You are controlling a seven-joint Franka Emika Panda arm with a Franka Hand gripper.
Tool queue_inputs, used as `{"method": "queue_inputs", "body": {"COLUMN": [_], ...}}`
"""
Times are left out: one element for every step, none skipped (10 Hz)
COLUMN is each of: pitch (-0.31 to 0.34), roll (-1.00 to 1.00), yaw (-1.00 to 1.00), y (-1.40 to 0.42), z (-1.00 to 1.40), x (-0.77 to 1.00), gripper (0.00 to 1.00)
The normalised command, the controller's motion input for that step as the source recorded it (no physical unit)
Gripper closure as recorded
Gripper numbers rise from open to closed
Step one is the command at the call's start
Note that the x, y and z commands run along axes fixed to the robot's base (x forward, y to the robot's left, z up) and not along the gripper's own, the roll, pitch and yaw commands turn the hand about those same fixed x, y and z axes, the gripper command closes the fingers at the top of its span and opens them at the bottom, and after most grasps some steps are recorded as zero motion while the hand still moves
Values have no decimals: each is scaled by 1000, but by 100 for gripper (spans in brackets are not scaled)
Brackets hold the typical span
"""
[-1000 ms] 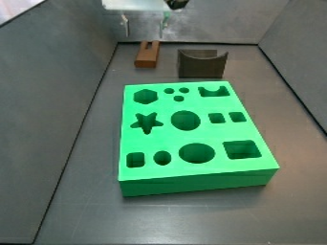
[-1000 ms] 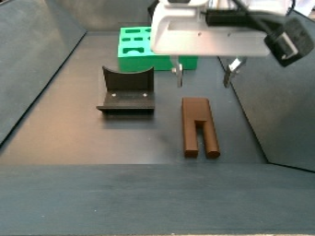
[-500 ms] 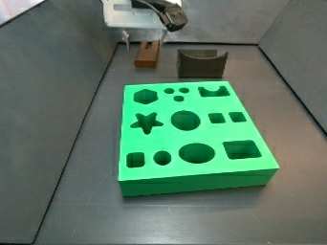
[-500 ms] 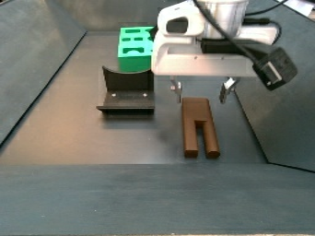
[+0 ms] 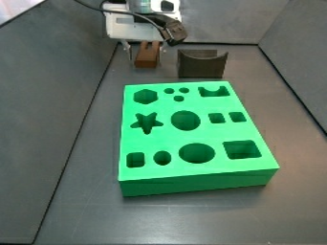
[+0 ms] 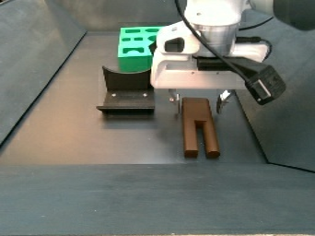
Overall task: Pick up the square-circle object. Move up. Rotate the square-circle object. Place the square-circle object on the fixture. Regrasp the square-circle object. Move to above the board. Insert the square-circle object.
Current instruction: Rotate the square-circle object, then move up.
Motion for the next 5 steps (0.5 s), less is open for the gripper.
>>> {"method": "queue_inputs", "body": {"pitch": [-99, -107, 0, 0, 9], "roll": [-179, -182, 0, 0, 0], "yaw": [-7, -6, 0, 0, 0], "y": [24, 24, 0, 0, 0], "z": [-229, -181, 0, 833, 815], "x": [35, 32, 0, 0, -12], "gripper": [0, 0, 100, 100, 100]}}
